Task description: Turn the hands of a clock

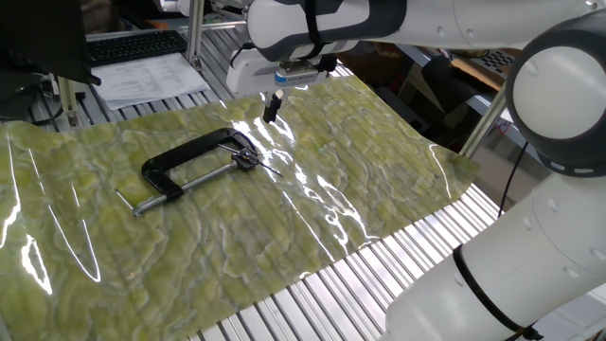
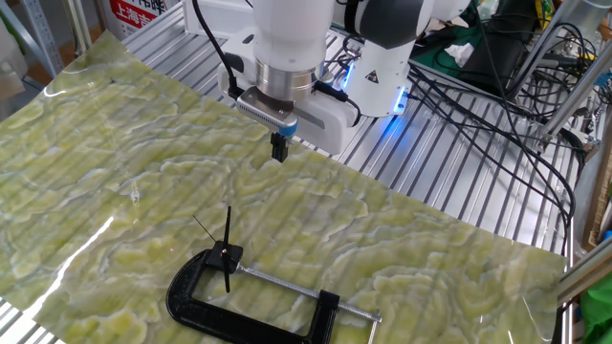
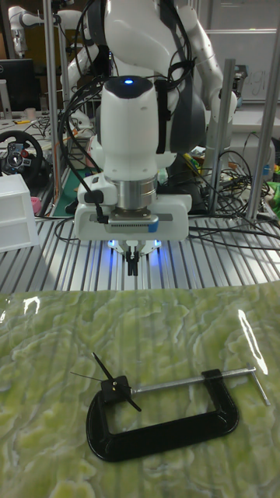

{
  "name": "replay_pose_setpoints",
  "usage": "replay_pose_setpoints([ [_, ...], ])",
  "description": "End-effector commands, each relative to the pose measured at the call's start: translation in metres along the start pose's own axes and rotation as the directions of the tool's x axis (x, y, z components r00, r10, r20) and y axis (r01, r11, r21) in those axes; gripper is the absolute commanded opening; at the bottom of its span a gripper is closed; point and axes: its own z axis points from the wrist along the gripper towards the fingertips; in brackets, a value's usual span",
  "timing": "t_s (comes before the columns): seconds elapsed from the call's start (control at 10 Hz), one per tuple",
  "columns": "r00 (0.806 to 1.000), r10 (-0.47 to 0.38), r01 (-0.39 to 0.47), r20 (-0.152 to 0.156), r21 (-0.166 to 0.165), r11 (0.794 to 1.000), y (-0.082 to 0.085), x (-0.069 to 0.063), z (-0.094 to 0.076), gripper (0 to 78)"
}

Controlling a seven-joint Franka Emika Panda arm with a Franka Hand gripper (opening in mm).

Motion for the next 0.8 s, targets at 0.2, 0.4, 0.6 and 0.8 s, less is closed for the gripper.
replay_pose_setpoints([
  [0.2,0.969,0.244,-0.245,-0.027,-0.032,0.969,0.0,0.0,-0.0001,0.0],
  [0.4,0.97,0.242,-0.243,-0.028,-0.031,0.97,0.0,0.0,-0.0001,0.0],
  [0.6,0.971,0.239,-0.24,-0.029,-0.03,0.97,0.0,-0.0001,-0.0001,0.0],
  [0.8,0.972,0.233,-0.234,-0.033,-0.03,0.972,0.0002,-0.0039,0.0004,0.0],
])
